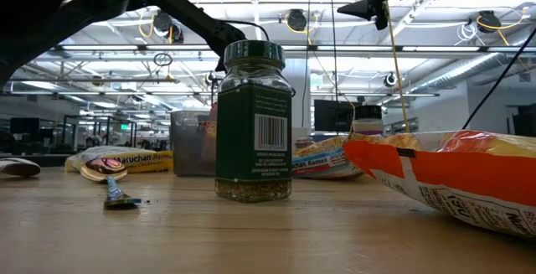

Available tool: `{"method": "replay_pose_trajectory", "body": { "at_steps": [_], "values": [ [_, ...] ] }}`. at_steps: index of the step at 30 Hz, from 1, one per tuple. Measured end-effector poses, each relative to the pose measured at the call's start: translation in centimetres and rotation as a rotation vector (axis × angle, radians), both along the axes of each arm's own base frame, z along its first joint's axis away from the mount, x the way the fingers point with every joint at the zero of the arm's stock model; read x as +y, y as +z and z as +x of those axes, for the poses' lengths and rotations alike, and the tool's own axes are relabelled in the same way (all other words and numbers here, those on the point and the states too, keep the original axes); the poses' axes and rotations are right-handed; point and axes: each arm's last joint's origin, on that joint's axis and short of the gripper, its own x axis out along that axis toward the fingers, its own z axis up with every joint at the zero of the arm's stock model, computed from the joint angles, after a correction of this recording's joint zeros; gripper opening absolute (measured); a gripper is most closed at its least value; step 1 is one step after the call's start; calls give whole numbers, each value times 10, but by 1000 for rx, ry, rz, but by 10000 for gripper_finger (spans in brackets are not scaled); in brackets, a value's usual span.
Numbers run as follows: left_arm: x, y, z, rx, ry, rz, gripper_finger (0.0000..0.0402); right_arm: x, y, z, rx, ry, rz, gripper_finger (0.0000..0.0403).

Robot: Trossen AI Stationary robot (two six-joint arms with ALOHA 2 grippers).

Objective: Pick & Place Food Item
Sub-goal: Put the yellow noodle pack into the bottom black bin

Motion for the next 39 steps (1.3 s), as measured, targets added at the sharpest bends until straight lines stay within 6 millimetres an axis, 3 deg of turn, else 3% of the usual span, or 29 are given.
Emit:
{"method": "replay_pose_trajectory", "body": {
  "at_steps": [4,8,16,23,29,33,39],
  "values": [
    [6,13,3,-77,2,-16,145,0,0,0,0,0,0,208],
    [12,39,8,-160,-21,28,137,0,0,0,0,0,0,208],
    [14,127,7,-369,-152,244,127,0,-4,0,54,-2,-4,208],
    [-5,210,-27,-538,-177,422,127,0,-8,0,86,-2,16,208],
    [-33,266,-65,-623,-202,535,127,0,-8,0,87,-2,18,208],
    [-53,296,-85,-678,-194,610,127,0,-8,0,72,0,40,208],
    [-74,323,-99,-737,-141,708,127,0,-8,1,44,6,79,208]
  ]
}}
